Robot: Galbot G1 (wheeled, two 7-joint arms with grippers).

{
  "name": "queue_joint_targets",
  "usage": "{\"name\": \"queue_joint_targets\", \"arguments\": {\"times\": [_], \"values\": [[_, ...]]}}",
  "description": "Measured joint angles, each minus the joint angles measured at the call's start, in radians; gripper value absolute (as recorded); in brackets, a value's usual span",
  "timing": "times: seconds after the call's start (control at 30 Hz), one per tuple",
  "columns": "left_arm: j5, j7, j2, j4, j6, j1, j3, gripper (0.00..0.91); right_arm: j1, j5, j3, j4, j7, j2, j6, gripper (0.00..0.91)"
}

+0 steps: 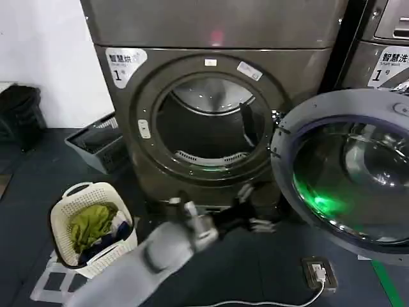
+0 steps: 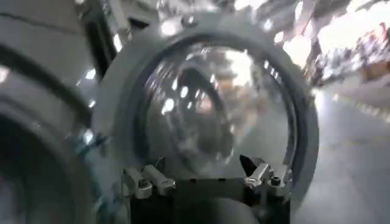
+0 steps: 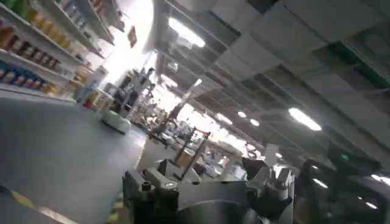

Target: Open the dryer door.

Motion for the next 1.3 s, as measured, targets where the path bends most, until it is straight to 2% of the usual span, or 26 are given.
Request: {"name": "queue_joint_targets", "arguments": {"times": [0.13,0.4,0.57,0.77,1.0,1.17,1.3], "values": [[-0.005,-0.008,0.122,-0.081,0.119,0.104,-0.113,0.907,0.017,-0.006,-0.023,0.002,-0.007,-0.023,0.0,0.907],[-0.036,0.036,0.341,-0.082,0.176,0.336,-0.403,0.907,0.064,-0.027,-0.111,0.012,-0.018,-0.074,-0.005,0.907],[-0.141,0.01,0.47,-0.043,0.253,0.43,-0.55,0.907,0.073,-0.027,-0.156,-0.02,-0.021,-0.116,0.005,0.907],[-0.361,-0.045,0.629,-0.005,0.391,0.532,-0.709,0.907,0.083,-0.028,-0.189,-0.06,-0.027,-0.16,0.016,0.907],[-0.639,-0.121,0.774,0.074,0.543,0.573,-0.811,0.907,0.097,-0.044,-0.237,-0.084,-0.03,-0.164,0.029,0.907],[-0.82,-0.126,0.843,0.14,0.634,0.547,-0.818,0.907,0.108,-0.044,-0.254,-0.093,-0.032,-0.16,0.034,0.907],[-0.911,-0.127,0.856,0.191,0.637,0.502,-0.786,0.907,0.107,-0.044,-0.253,-0.102,-0.033,-0.161,0.04,0.907]]}}
